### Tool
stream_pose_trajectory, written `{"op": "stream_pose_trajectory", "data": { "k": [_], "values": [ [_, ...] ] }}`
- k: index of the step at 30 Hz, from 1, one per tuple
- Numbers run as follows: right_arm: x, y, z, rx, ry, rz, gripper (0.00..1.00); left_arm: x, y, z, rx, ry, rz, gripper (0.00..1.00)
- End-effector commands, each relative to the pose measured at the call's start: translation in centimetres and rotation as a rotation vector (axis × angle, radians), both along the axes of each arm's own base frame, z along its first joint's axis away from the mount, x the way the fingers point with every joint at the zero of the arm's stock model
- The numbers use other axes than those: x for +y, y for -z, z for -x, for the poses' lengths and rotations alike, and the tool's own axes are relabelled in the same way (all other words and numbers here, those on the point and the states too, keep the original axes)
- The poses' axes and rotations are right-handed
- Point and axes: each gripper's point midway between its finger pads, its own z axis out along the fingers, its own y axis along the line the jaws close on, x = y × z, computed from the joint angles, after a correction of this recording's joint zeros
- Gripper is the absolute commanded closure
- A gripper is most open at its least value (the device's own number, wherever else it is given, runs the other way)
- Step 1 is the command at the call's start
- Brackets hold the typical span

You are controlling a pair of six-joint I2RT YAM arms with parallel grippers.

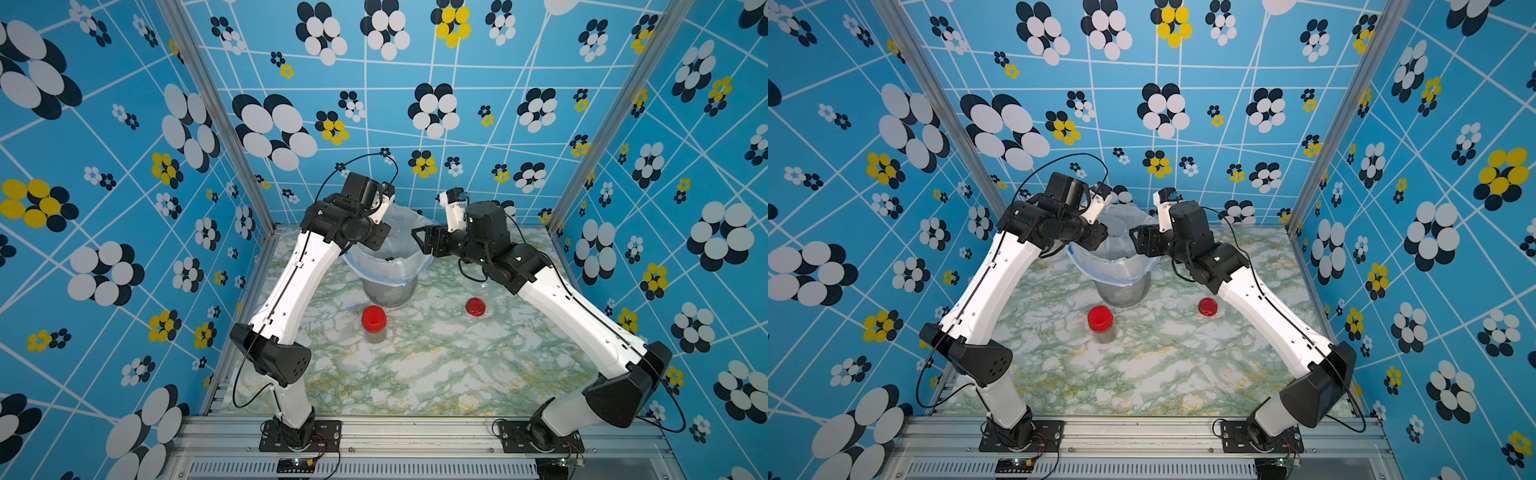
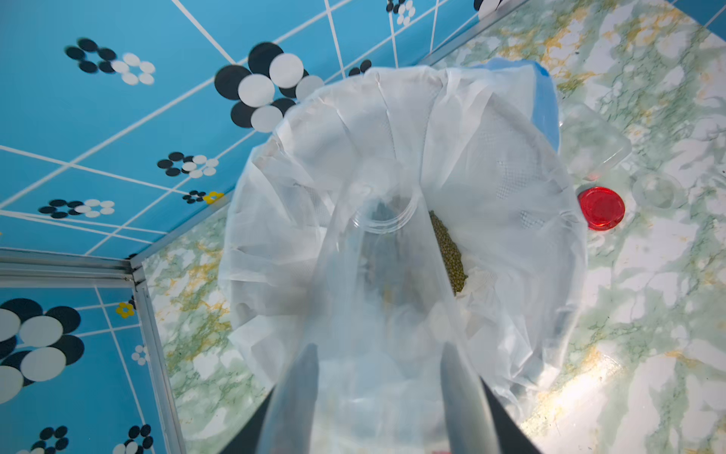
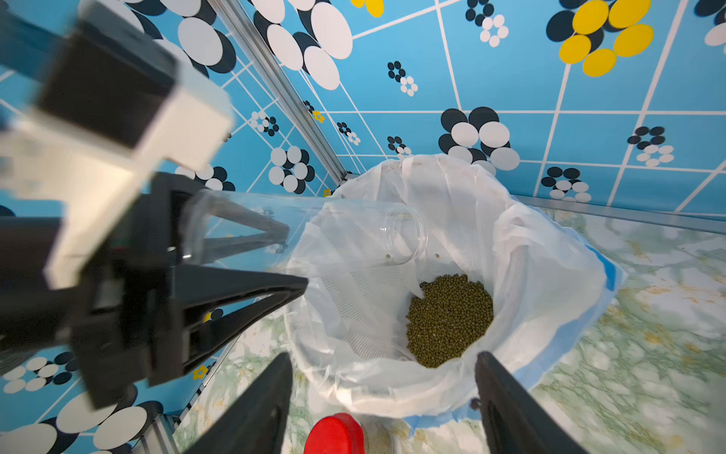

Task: Empty moldy mung beans from jars
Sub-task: Pour the moldy mung beans from the jar into the trash bin, then place the jar at the center of the board.

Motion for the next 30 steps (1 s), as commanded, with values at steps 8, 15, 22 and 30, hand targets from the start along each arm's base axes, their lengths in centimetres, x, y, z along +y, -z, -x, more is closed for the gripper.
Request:
{"op": "stream_pose_trajectory", "data": {
  "k": [8, 15, 22, 30],
  "values": [
    [-4.3, 0.0, 2.3, -0.061, 0.115, 0.022, 0.2, -0.1, -1.2, 0.4, 0.043, -0.012, 0.012, 0.46],
    [-4.1, 0.3, 2.7, -0.037, 0.1, -0.017, 0.14, -0.6, -3.9, 1.6, -0.042, 0.016, 0.062, 0.46],
    [-3.8, -1.1, 3.9, -0.038, 0.075, -0.177, 0.09, 0.3, -4.4, 2.9, -0.151, 0.034, -0.036, 0.44],
    [-3.9, -0.8, 3.9, -0.018, 0.088, -0.188, 0.08, 0.8, -0.9, 1.3, 0.02, -0.022, -0.12, 0.51]
  ]
}}
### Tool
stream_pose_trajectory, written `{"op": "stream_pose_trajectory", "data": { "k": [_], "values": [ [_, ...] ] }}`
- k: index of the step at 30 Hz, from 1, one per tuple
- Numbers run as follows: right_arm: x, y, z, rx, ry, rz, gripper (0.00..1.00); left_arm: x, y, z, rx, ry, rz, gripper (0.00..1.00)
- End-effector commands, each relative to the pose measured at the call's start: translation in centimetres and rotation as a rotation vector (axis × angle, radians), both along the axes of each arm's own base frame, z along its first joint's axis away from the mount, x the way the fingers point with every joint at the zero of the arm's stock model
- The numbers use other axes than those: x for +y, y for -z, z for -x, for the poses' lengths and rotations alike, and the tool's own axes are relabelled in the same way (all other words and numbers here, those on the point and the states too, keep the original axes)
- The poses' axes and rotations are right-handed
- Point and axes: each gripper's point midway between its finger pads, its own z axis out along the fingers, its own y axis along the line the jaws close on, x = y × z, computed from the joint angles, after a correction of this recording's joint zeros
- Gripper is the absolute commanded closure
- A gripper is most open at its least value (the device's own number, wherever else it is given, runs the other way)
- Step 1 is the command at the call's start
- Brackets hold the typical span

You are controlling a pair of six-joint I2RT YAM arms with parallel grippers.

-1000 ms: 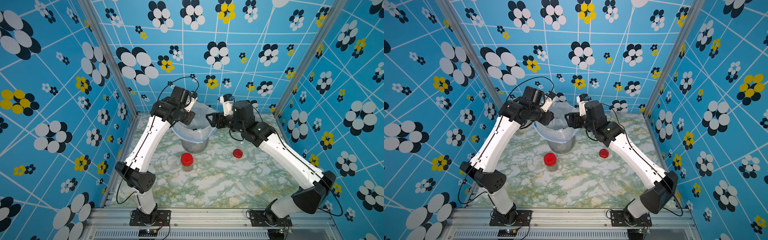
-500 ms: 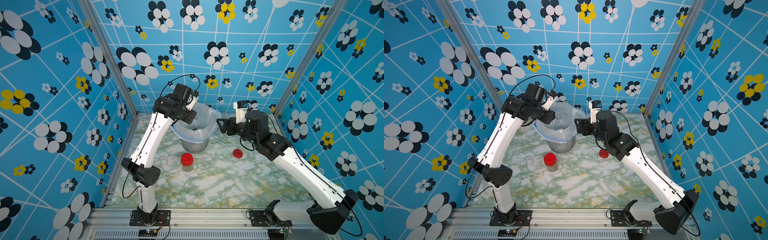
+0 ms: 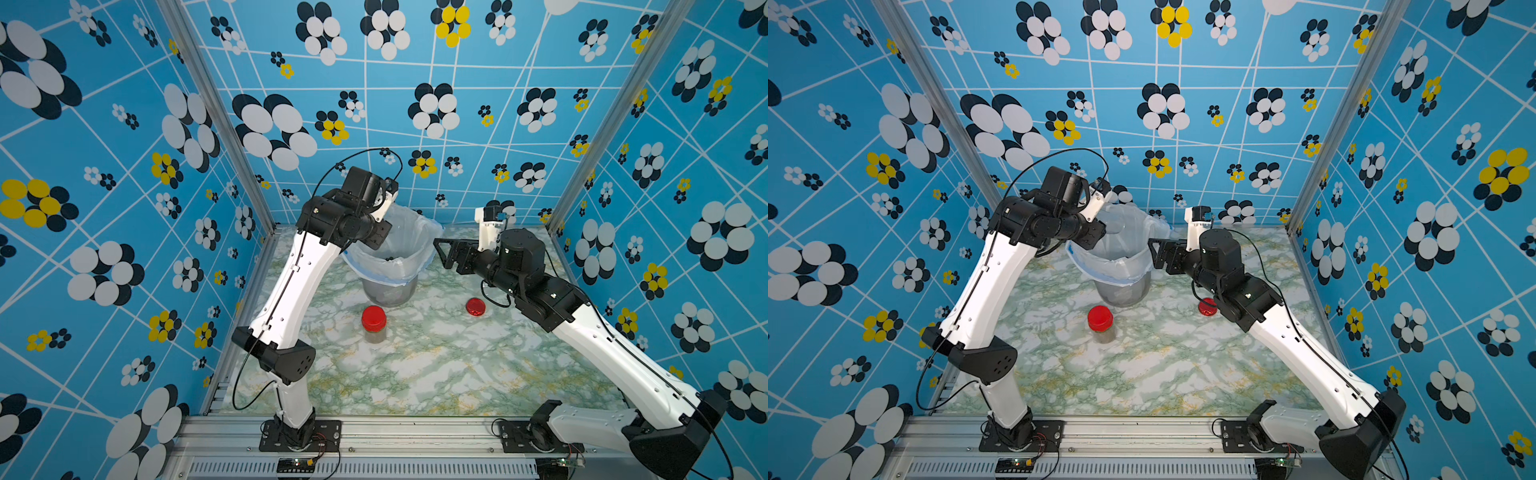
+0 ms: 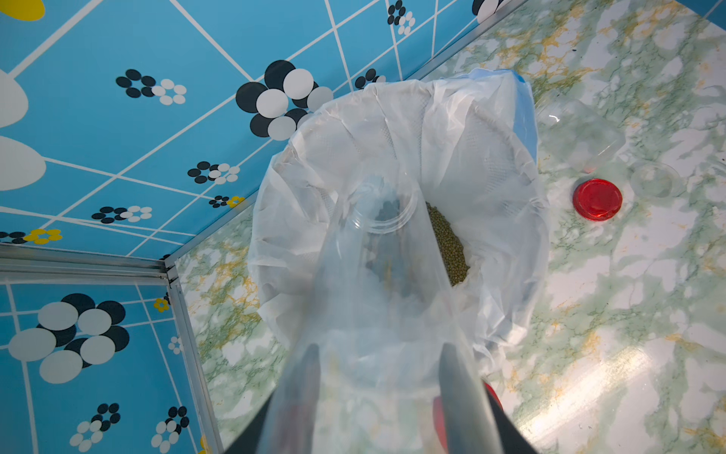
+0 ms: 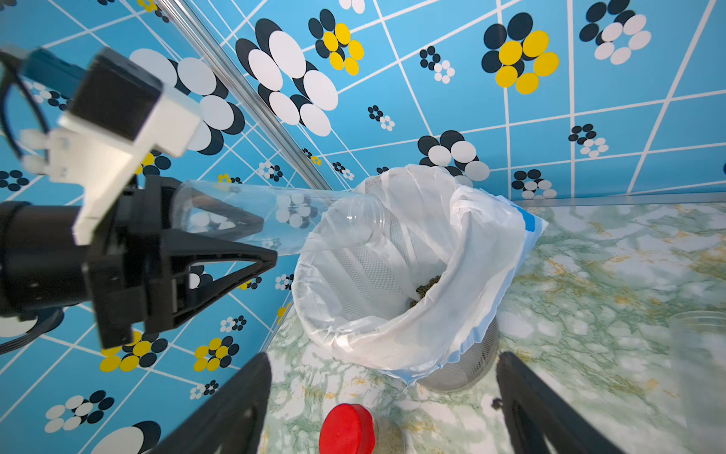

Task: Empty moldy mung beans from jars
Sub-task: Place the jar at the center of the board.

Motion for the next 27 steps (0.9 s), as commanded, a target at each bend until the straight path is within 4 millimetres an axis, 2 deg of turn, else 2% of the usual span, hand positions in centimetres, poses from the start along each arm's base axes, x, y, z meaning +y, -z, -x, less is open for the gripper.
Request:
{"op": "stream_pose_trajectory", "data": {
  "k": [1, 2, 6, 11, 14, 20, 27],
  "values": [
    [0.3, -0.8, 0.3, -0.005, -0.013, -0.051, 0.08, 0.9, 1.5, 0.1, 0.045, -0.031, -0.047, 0.51],
    [0.4, -0.9, 0.4, -0.007, -0.021, -0.062, 0.08, 0.6, 1.3, 0.0, 0.024, -0.024, -0.021, 0.51],
    [-0.1, -1.4, 0.7, -0.005, 0.007, -0.165, 0.01, -0.2, -1.9, 0.5, -0.143, -0.009, 0.117, 0.49],
    [0.0, -1.8, 0.5, 0.018, 0.022, -0.296, 0.01, -1.5, -6.3, 2.9, -0.37, 0.052, 0.267, 0.51],
    [0.6, -1.8, 0.0, 0.044, 0.021, -0.351, 0.01, -1.8, -8.3, 4.3, -0.453, 0.082, 0.35, 0.52],
    [2.4, -3.0, -0.7, 0.068, -0.038, -0.576, 0.01, -3.1, -8.1, 5.6, -0.444, 0.11, 0.375, 0.52],
    [4.5, -4.9, -0.6, 0.057, -0.144, -0.711, 0.01, -5.7, -7.5, 6.8, -0.466, 0.162, 0.421, 0.52]
  ]
}}
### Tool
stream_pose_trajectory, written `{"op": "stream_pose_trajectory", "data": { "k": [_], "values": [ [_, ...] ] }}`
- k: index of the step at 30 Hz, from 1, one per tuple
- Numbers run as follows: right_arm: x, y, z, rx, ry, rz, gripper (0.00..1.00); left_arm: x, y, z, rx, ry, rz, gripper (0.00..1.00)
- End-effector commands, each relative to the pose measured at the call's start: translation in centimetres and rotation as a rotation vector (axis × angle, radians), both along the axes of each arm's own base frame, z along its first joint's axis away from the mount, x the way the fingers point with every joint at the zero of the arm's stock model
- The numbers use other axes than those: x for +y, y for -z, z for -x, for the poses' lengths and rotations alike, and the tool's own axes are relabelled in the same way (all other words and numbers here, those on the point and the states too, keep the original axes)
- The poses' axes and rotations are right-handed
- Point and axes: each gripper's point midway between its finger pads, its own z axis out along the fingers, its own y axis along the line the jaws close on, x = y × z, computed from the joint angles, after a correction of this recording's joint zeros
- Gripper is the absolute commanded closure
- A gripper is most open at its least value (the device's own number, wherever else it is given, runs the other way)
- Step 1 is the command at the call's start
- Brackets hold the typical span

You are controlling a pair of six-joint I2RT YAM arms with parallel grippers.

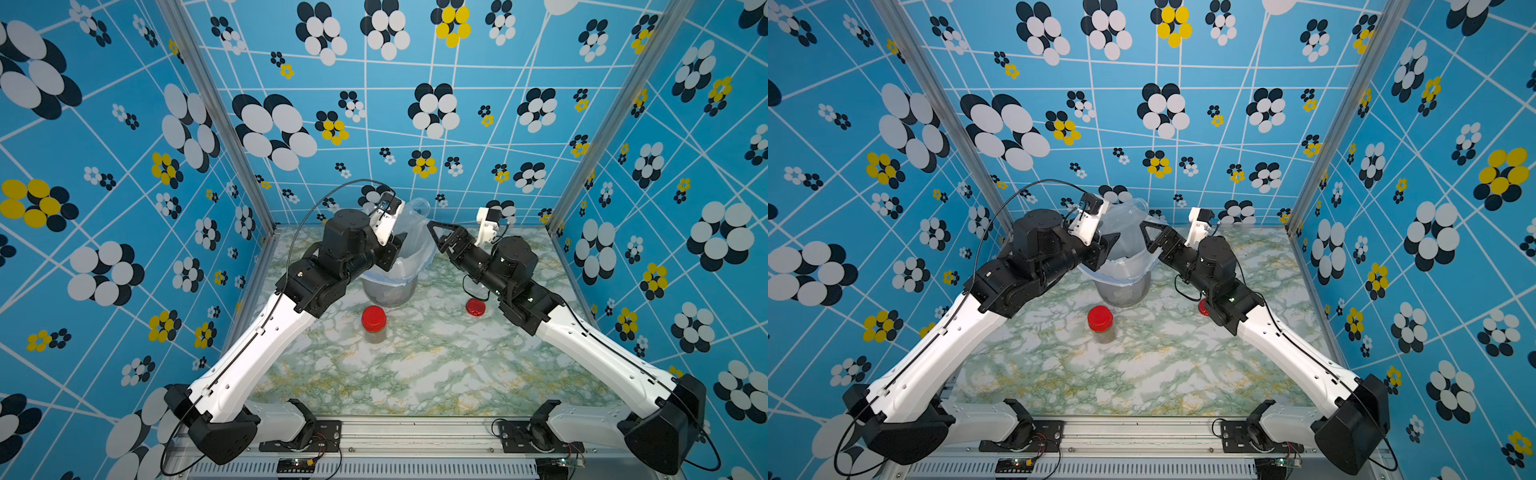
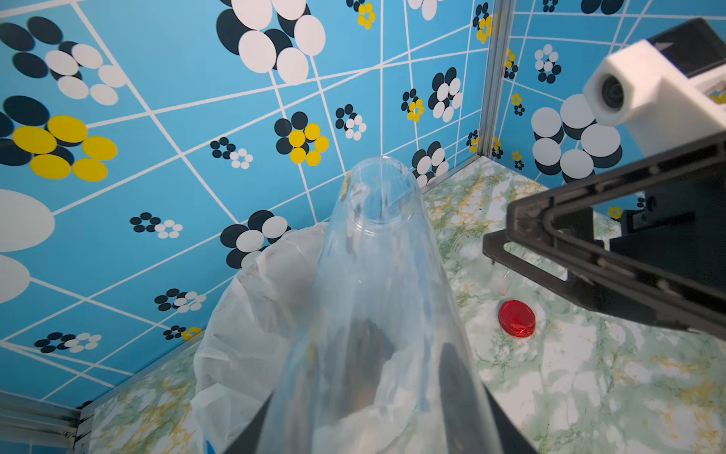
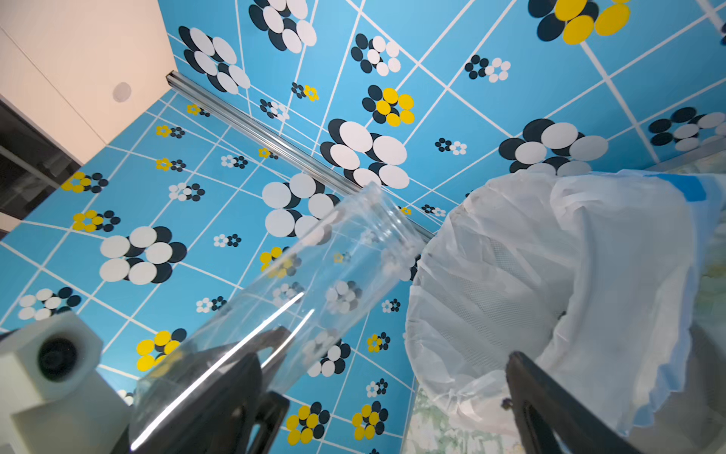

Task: Empty moldy mung beans from jars
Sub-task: Place the jar at the center of the board.

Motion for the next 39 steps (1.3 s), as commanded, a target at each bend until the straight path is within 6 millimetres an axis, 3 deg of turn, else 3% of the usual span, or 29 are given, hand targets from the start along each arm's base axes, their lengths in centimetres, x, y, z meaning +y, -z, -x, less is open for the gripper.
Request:
{"op": "stream_pose_trajectory", "data": {
  "k": [1, 8, 14, 20, 27, 32, 35, 39],
  "values": [
    [1.2, -3.0, 0.8, -0.054, -0.08, -0.165, 0.01, -1.1, -1.7, 0.1, -0.058, 0.015, 0.068, 0.52],
    [2.6, -3.4, 0.2, -0.023, -0.134, -0.249, 0.01, -3.0, -2.8, 1.2, -0.119, 0.067, 0.103, 0.52],
    [3.1, -5.0, 0.3, -0.07, -0.173, -0.305, 0.01, -4.3, -2.2, 1.9, -0.124, 0.107, 0.09, 0.52],
    [3.0, -5.2, -0.1, -0.079, -0.159, -0.323, 0.01, -5.0, -2.3, 3.4, -0.136, 0.161, 0.147, 0.52],
    [3.1, -5.1, -0.1, -0.133, -0.153, -0.265, 0.29, -5.4, -1.4, 4.2, -0.12, 0.188, 0.11, 0.5],
    [3.4, -4.1, -0.3, -0.138, -0.149, -0.216, 0.36, -5.6, -0.5, 4.6, -0.101, 0.212, 0.085, 0.47],
    [3.6, -3.9, -0.3, -0.156, -0.15, -0.191, 0.38, -5.5, 0.3, 4.6, -0.076, 0.208, 0.066, 0.35],
    [2.7, -3.5, -0.4, -0.191, -0.082, -0.044, 0.41, -5.0, 0.8, 4.9, -0.067, 0.2, 0.055, 0.3]
  ]
}}
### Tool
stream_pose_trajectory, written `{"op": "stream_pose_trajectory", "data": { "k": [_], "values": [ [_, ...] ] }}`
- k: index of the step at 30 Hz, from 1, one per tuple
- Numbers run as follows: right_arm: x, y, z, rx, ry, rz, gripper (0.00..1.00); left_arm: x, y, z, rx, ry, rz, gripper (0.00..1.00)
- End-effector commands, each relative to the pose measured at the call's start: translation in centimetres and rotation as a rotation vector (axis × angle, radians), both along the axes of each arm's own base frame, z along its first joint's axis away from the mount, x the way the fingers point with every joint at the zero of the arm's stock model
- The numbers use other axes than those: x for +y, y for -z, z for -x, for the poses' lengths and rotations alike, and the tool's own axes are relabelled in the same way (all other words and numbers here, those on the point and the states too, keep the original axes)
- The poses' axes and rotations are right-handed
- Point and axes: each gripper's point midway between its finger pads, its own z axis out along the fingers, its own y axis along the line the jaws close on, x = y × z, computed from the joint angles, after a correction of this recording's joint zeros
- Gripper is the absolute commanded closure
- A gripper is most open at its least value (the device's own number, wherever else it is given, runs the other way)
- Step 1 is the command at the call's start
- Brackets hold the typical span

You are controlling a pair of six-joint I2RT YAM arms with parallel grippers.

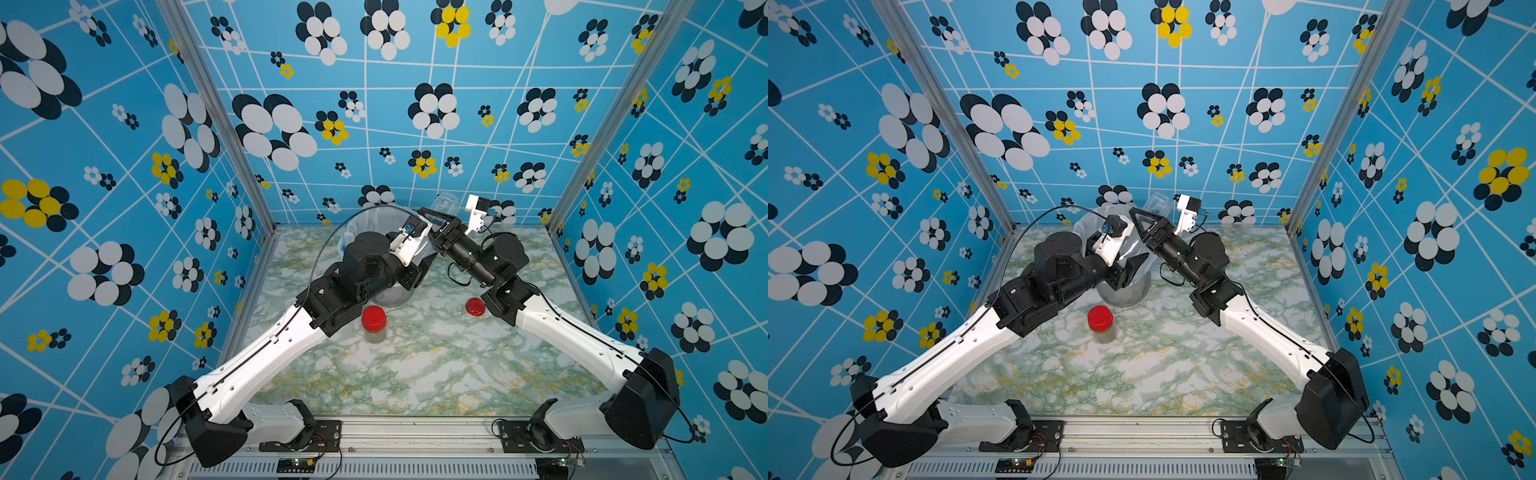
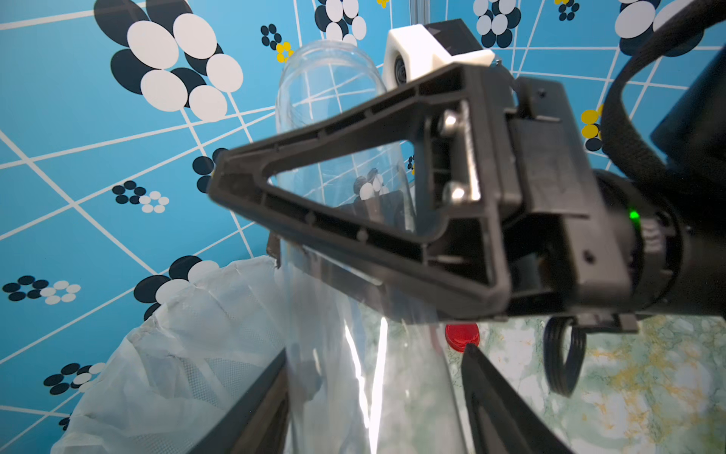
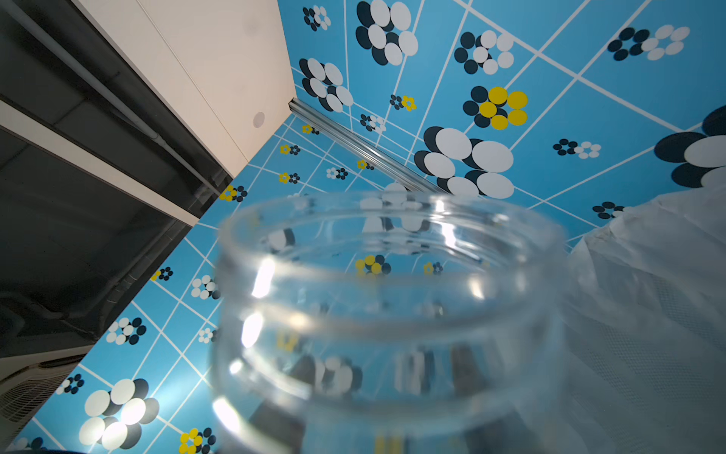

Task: Empty moldy mung beans from jars
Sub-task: Place the jar at the center of the board.

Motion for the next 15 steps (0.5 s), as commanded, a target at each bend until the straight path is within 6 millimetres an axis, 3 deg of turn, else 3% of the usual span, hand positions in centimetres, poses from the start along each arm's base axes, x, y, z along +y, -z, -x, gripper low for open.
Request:
{"op": "stream_pose_trajectory", "data": {
  "k": [1, 5, 15],
  "values": [
    [-0.6, 0.4, 0.2, -0.066, 0.075, 0.172, 0.42, 0.5, -0.2, 1.3, -0.003, 0.033, 0.005, 0.28],
    [-1.7, -0.4, 0.8, -0.118, 0.123, 0.269, 0.42, 0.8, 0.5, 1.7, 0.025, 0.032, -0.002, 0.25],
    [-4.9, 0.7, 1.7, -0.15, 0.251, 0.525, 0.44, 2.1, 0.7, 2.1, 0.029, 0.0, -0.008, 0.17]
  ]
}}
